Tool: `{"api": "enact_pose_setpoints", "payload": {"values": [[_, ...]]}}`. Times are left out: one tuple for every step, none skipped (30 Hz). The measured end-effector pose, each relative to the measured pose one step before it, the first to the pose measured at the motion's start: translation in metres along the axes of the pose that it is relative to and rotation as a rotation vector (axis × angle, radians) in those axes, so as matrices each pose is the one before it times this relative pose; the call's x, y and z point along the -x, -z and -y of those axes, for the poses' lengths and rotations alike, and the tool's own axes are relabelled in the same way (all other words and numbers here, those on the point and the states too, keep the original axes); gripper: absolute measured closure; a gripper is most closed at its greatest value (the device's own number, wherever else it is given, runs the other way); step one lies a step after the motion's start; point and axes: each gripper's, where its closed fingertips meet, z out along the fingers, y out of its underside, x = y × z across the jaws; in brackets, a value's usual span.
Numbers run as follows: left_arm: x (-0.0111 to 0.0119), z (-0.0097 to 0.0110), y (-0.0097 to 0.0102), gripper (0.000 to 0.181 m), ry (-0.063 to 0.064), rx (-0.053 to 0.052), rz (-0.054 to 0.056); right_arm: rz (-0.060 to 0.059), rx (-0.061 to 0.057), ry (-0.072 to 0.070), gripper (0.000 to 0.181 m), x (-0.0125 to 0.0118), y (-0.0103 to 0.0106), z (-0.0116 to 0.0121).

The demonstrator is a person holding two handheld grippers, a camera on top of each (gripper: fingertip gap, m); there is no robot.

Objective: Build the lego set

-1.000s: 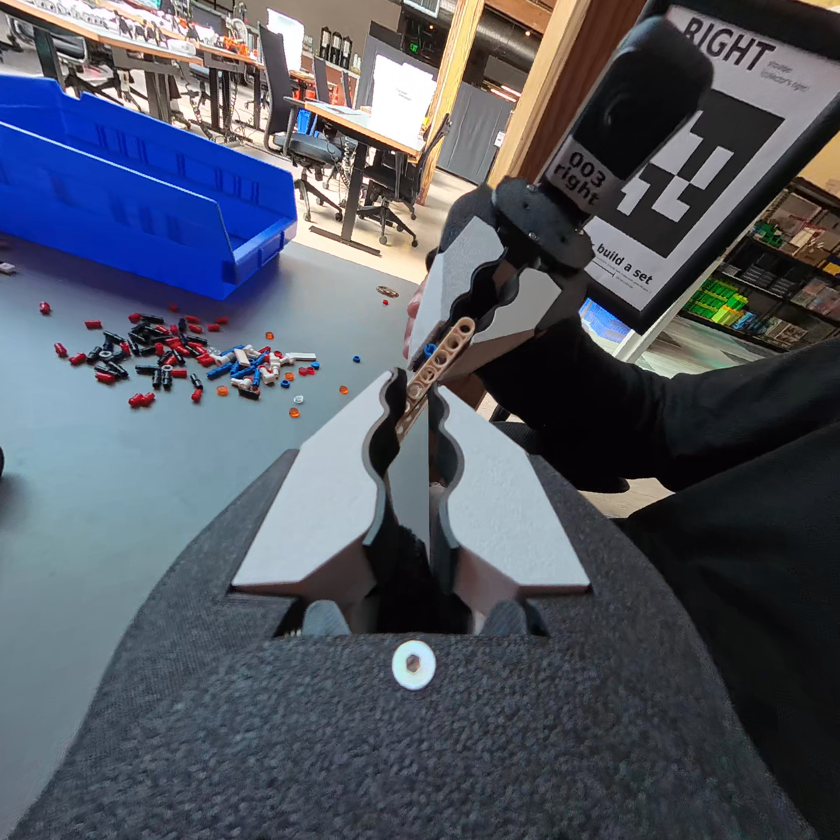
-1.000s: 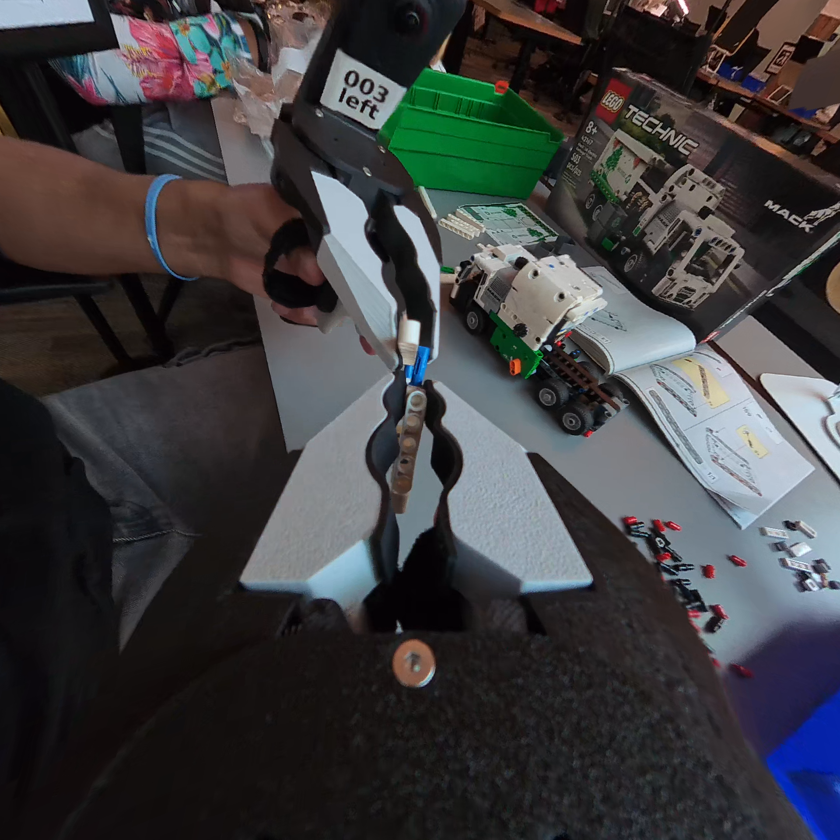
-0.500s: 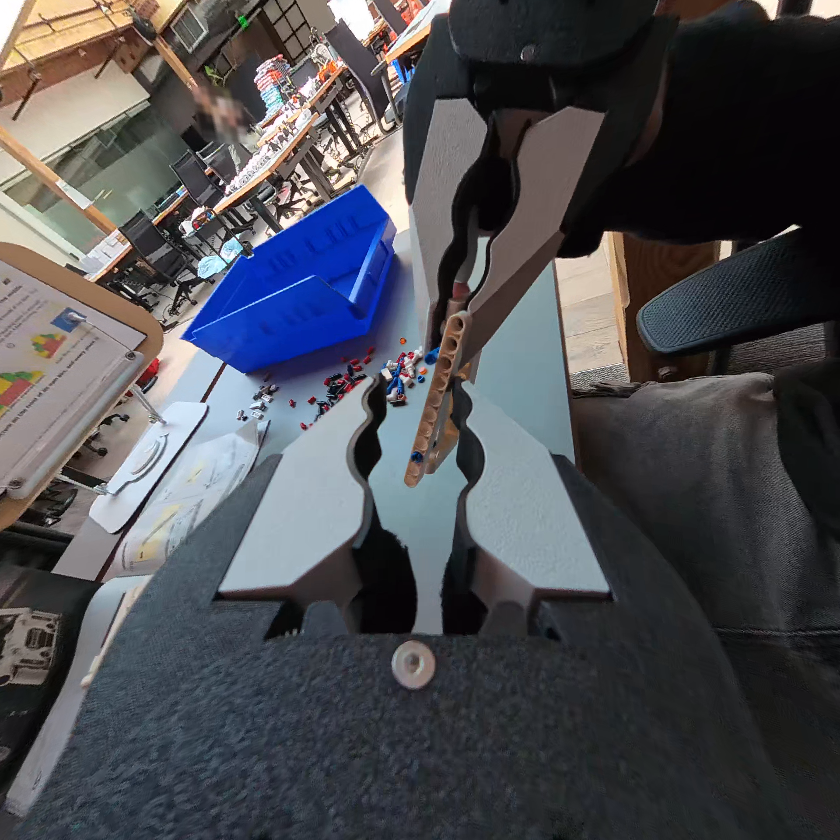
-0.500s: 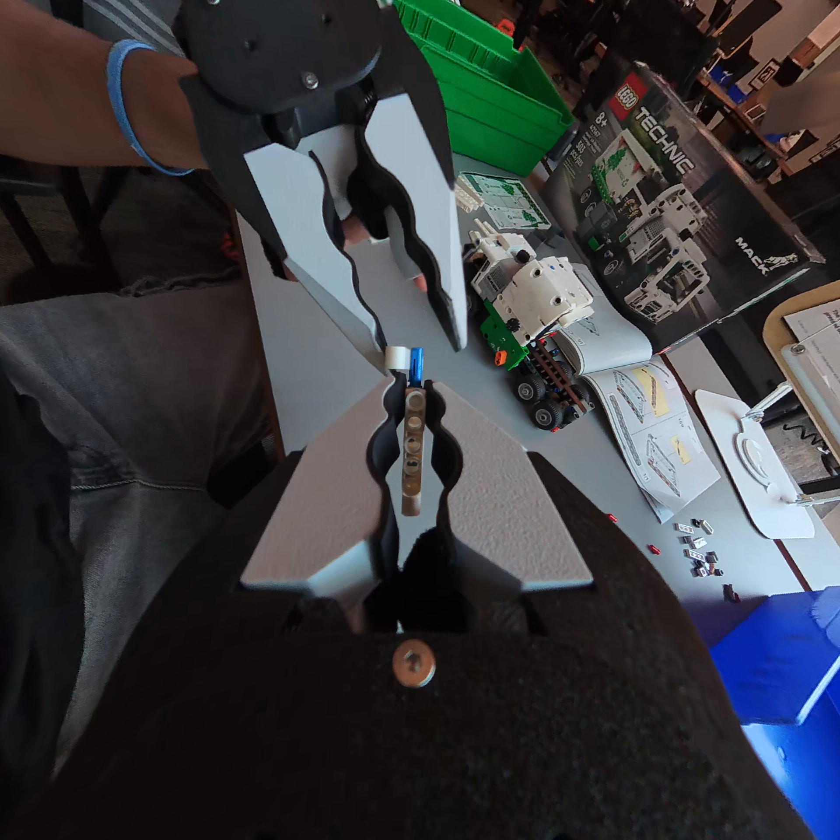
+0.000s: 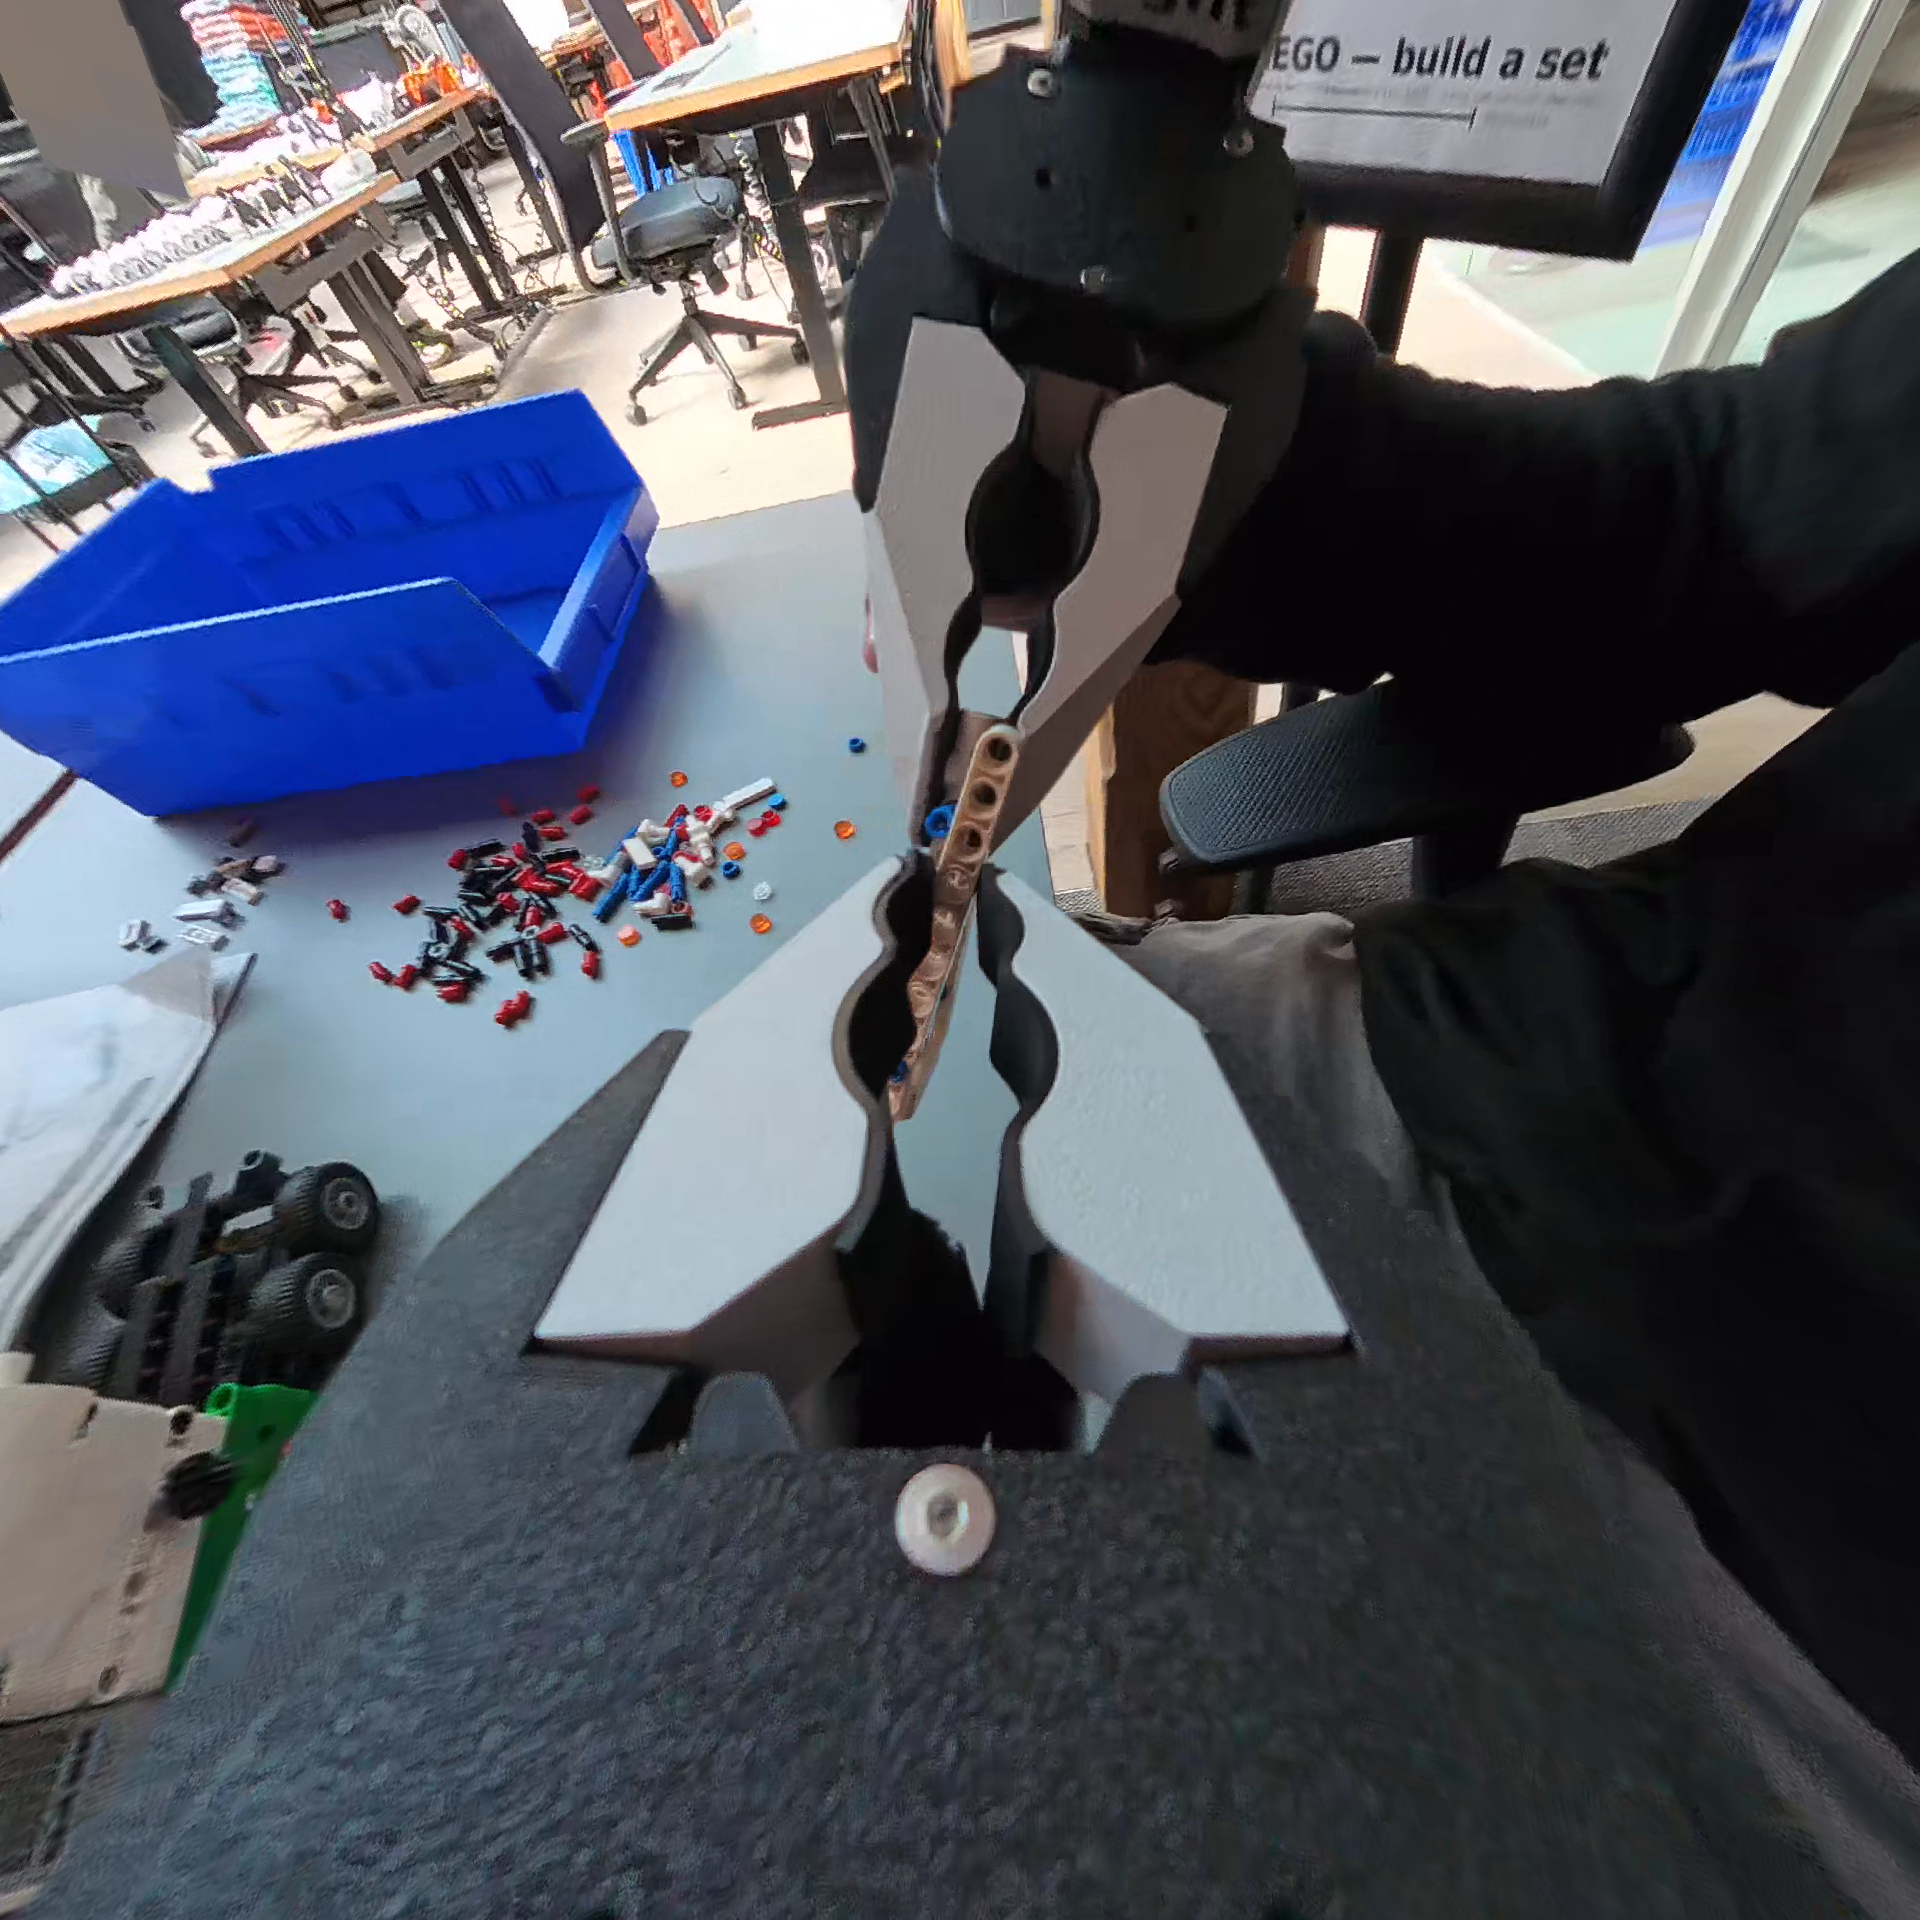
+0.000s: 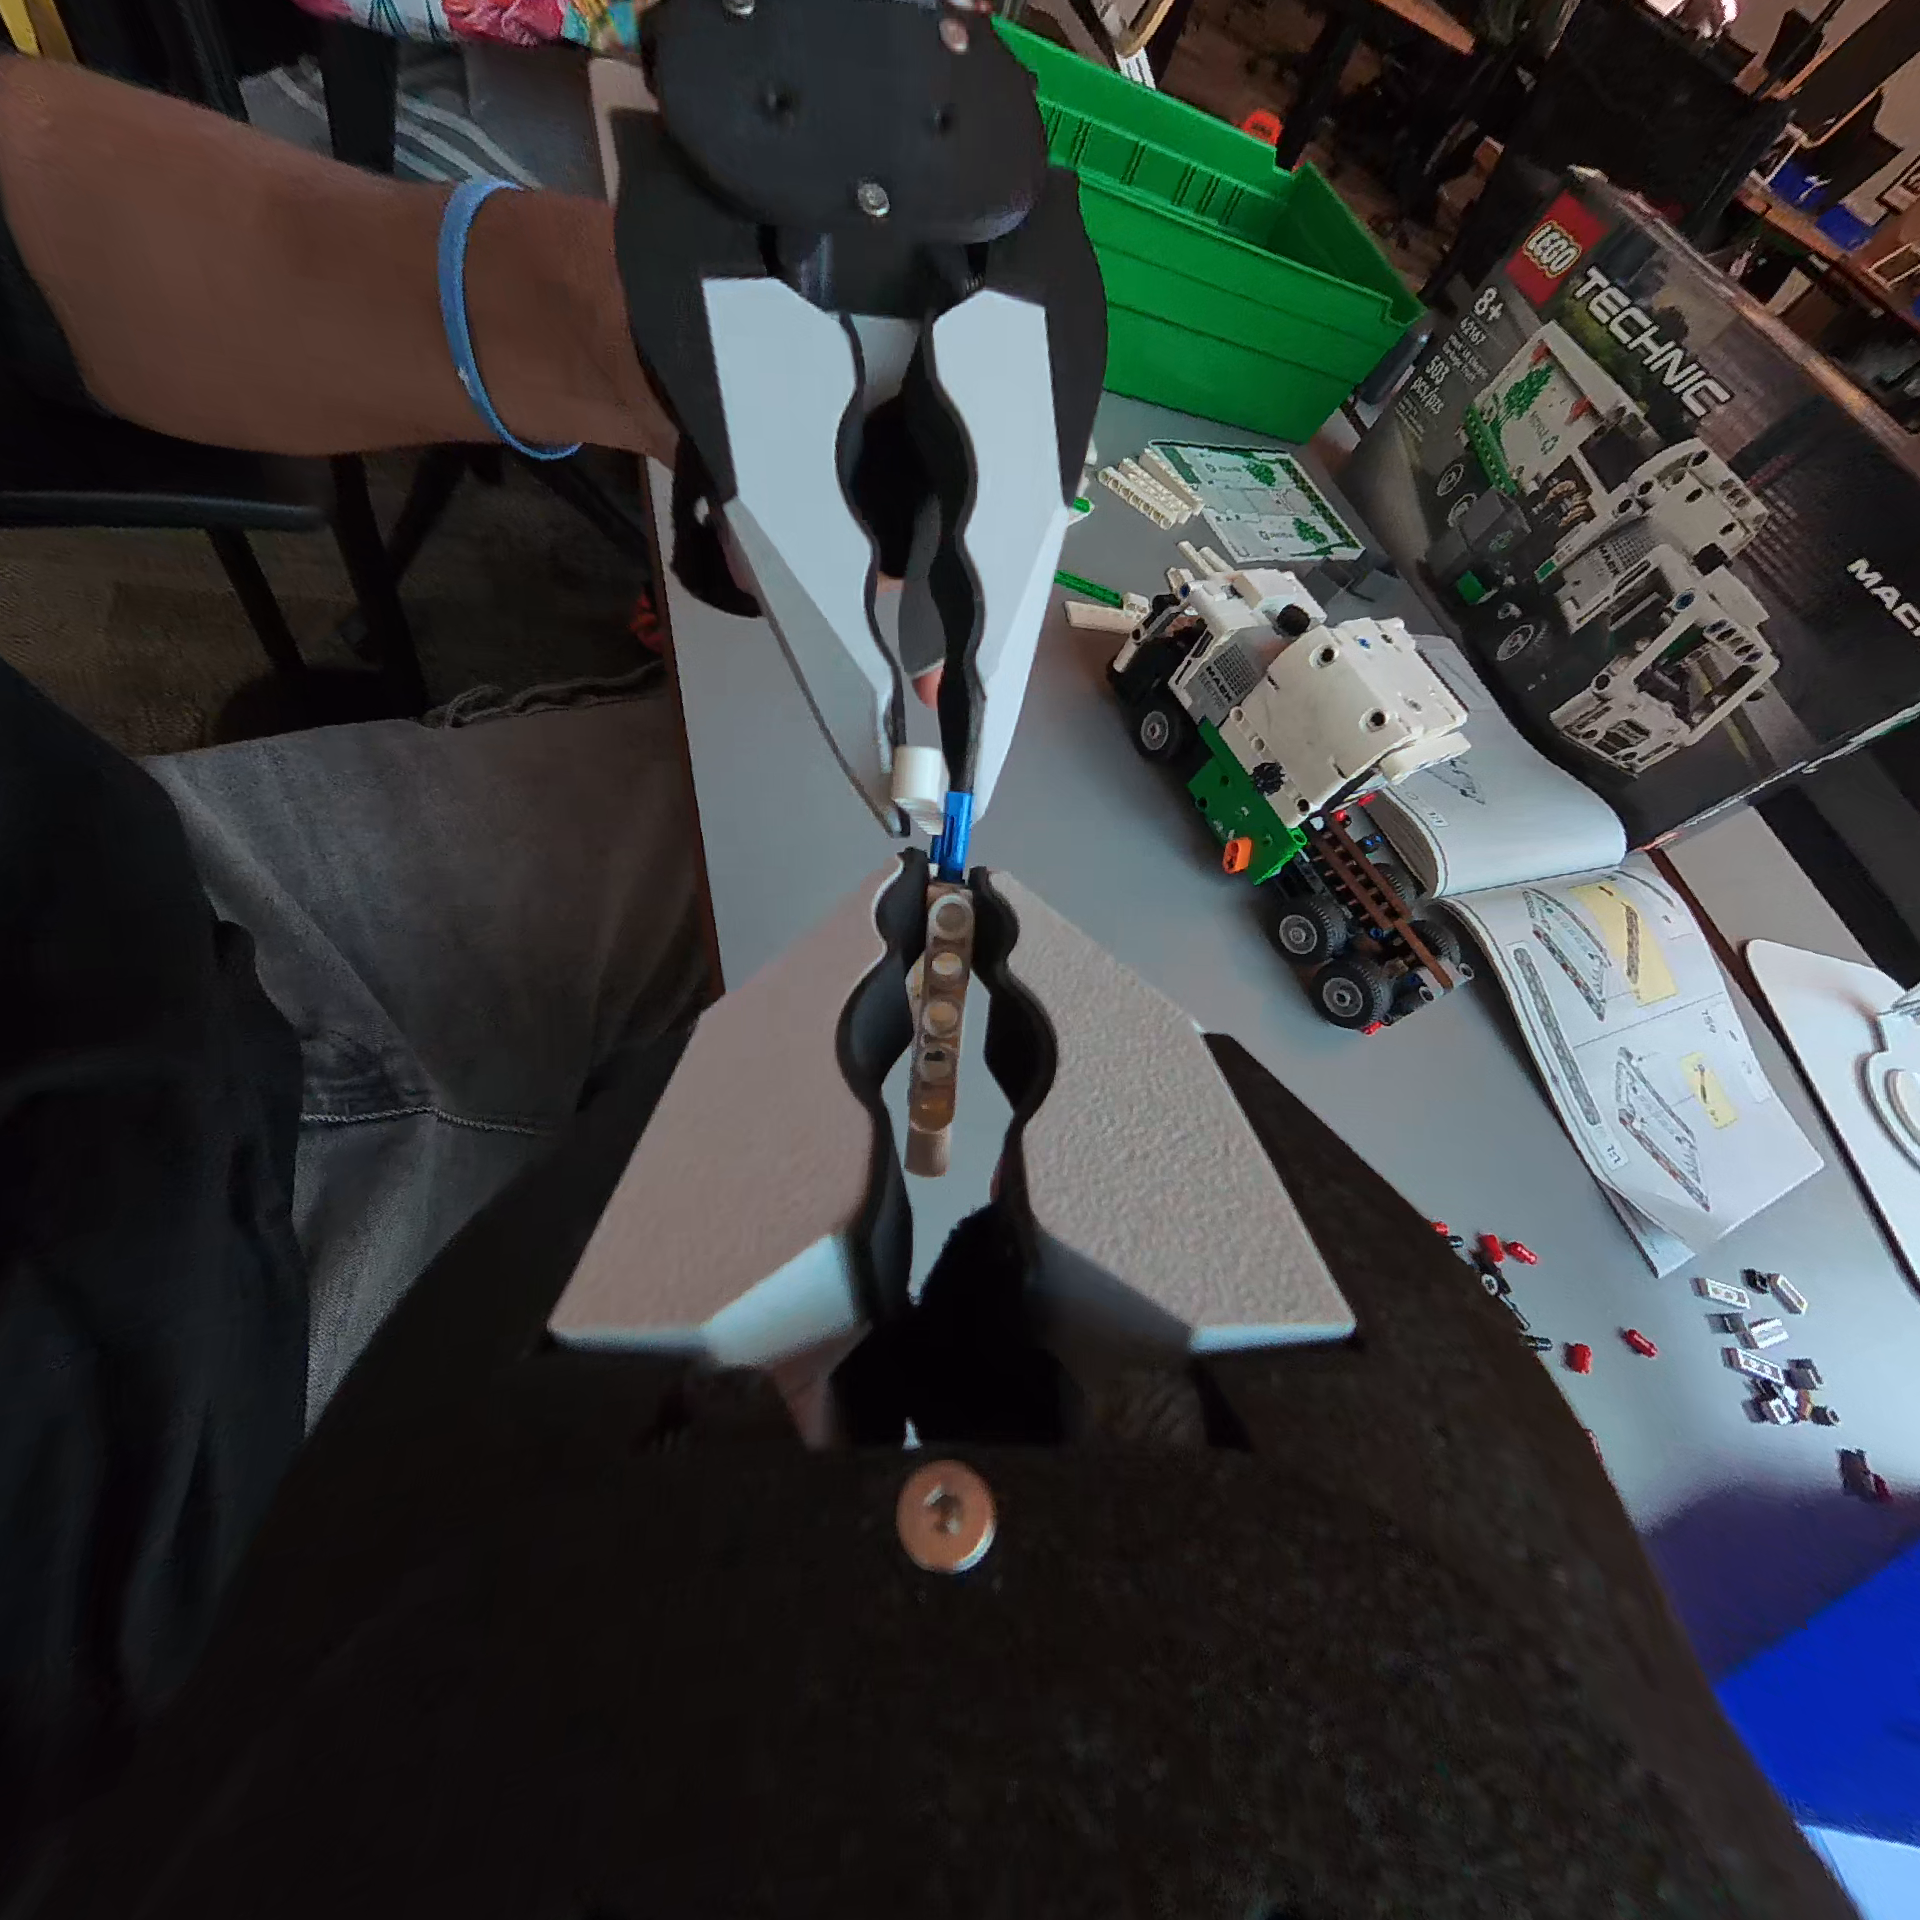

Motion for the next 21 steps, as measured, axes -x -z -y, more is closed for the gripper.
{"api": "enact_pose_setpoints", "payload": {"values": [[0.00042,-0.00081,-0.00077,0.175,0.0347,-0.0077,-0.0115,-0.0014,0.0026,0.0045,0.175,-0.00029,-0.00061,-0.00141],[0.00013,-0.00078,-0.00112,0.175,0.0329,-0.0075,-0.0113,-0.0013,0.005,0.0044,0.175,-0.00015,-0.00023,-0.00122],[-0.00045,-0.00053,-0.00116,0.175,0.0323,-0.008,-0.0147,-0.0004,0.0057,0.0078,0.175,0.00058,0.00003,-0.00094],[0.00024,0.0002,-0.00067,0.175,0.0256,-0.0117,-0.01,-0.007,0.0045,0.0055,0.174,-0.00071,0.00035,-0.00048],[0.00011,0.00177,0.00005,0.175,0.0216,-0.0197,-0.0106,-0.0039,-0.0073,0.0019,0.175,-0.00075,0.00103,0.00124],[0.00048,0.00243,0.00063,0.175,0.0203,-0.0232,-0.0095,-0.0035,-0.0089,-0.0034,0.174,-0.00114,0.00114,0.00112],[0.00141,0.00286,0.00083,0.175,0.0098,-0.0246,0.0013,-0.0081,-0.0079,-0.0069,0.174,-0.00259,0.00151,0.00087],[0.00018,0.00171,0.00011,0.175,-0.0012,-0.0158,-0.0008,0.008,-0.011,-0.0129,0.174,-0.00042,0.0011,0.00099],[-0.0003,0.00075,-0.00031,0.175,-0.0067,-0.0063,0.0012,0.0139,-0.0099,-0.0225,0.175,0.00039,0.00033,0.00011],[0.00011,0.00118,0.00041,0.175,-0.0089,-0.0045,0.0052,0.0061,-0.0198,-0.0138,0.175,-0.00072,0.0005,0.00105],[-0.00043,0.00032,0.0005,0.175,-0.0105,0.004,-0.0008,0.0183,-0.014,-0.021,0.175,0.00105,-0.00016,0.00048],[0.00058,-0.00056,0.00055,0.175,-0.0067,0.0061,0.0043,-0.0028,-0.0021,0.0002,0.175,-0.00071,-0.00094,-0.00071],[0.00076,-0.00059,0.0003,0.175,0.0043,-0.0018,0.0019,-0.0085,0.0045,0.0133,0.175,-0.00071,-0.00052,-0.00035],[-0.00002,-0.00069,0.00008,0.175,0.0165,-0.0073,-0.0085,0.0005,0.013,0.0048,0.175,0.00057,-0.00041,-0.00057],[0.00083,0.00014,0.0003,0.175,0.0183,-0.014,-0.0061,-0.0166,0.0074,0.0169,0.175,-0.0013,-0.00013,0.0002],[0.00106,0.00019,0.00018,0.175,0.0206,-0.0094,-0.0072,-0.0134,0.0062,0.0128,0.175,-0.00098,-0.00023,-0.00019],[0.00114,-0.0004,-0.00017,0.175,0.0192,-0.0028,-0.0046,-0.0072,0.0099,0.0042,0.175,-0.00032,-0.00046,-0.00113],[0.00165,-0.00015,-0.00076,0.175,0.0204,-0.0069,0.0027,-0.0174,0.0091,0.0119,0.175,-0.0018,-0.00007,-0.00111],[0.00109,-0.00038,-0.00134,0.175,0.0248,-0.0057,-0.0021,-0.0102,0.007,0.0116,0.175,-0.00054,0.00002,-0.00082],[0.00148,-0.00052,-0.00097,0.175,0.0182,-0.0036,0.0009,-0.0099,0.011,-0.0003,0.175,-0.00111,-0.0005,-0.00163],[0.00137,0.00012,-0.00034,0.175,0.0146,-0.0071,0.0006,-0.0086,-0.0011,0.0041,0.175,-0.00111,-0.00037,-0.00024]]}}
